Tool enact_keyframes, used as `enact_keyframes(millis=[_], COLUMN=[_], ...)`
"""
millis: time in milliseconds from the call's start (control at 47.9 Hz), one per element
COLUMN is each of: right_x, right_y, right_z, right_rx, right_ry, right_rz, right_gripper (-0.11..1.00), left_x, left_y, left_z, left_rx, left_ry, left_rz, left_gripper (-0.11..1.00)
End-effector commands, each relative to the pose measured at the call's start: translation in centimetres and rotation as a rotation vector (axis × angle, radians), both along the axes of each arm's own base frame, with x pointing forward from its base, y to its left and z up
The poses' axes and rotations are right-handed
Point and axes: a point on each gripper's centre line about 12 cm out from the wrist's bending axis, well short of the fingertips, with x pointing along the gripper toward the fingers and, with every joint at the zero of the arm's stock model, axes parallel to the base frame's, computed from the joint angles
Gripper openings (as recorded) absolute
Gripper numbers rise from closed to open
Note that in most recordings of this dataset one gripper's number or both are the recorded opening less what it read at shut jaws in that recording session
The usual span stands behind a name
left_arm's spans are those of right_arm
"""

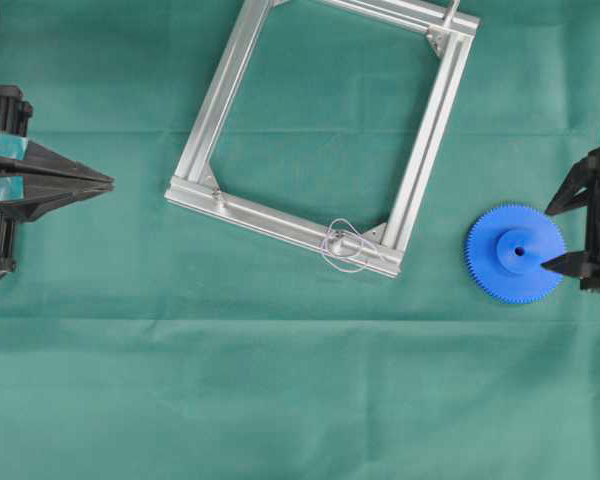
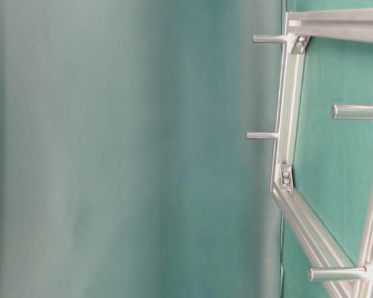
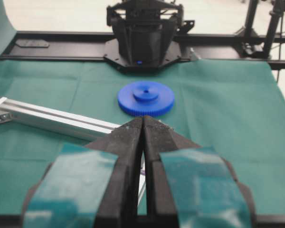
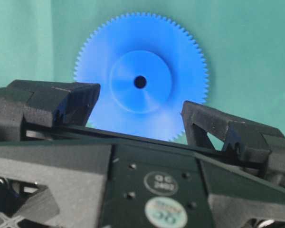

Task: Find the location of the shaft and insert the gear.
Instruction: 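Lower the right gripper and close its fingers on the gear hub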

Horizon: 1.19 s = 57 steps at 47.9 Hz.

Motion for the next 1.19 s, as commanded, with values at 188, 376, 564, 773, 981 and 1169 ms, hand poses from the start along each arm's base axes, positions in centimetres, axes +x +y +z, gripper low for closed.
enact_keyframes(millis=[188,376,564,773,981,1169], right_x=[0.6,1.0,1.5,2.0,2.2,2.2], right_y=[0.2,0.2,0.2,0.4,0.7,0.9], right_z=[-1.3,-2.5,-3.5,-4.3,-5.1,-5.5], right_rx=[0.018,0.015,0.012,0.010,0.008,0.024], right_ry=[-0.035,-0.030,-0.011,-0.005,0.003,0.033], right_rz=[-0.009,-0.013,-0.013,-0.009,0.004,-0.005], right_gripper=[0.91,0.91,0.91,0.91,0.91,0.91], left_x=[0.4,0.4,0.4,0.4,0.4,0.4], left_y=[0.0,0.0,0.0,0.0,0.0,0.0], left_z=[0.8,0.8,0.8,0.8,0.8,0.8], left_rx=[-0.003,-0.003,-0.003,-0.003,-0.003,-0.003], left_ry=[-0.015,-0.014,-0.014,-0.014,-0.012,-0.012], left_rz=[0.000,0.000,0.000,0.000,0.000,0.000], left_gripper=[0.01,0.01,0.01,0.01,0.01,0.01])
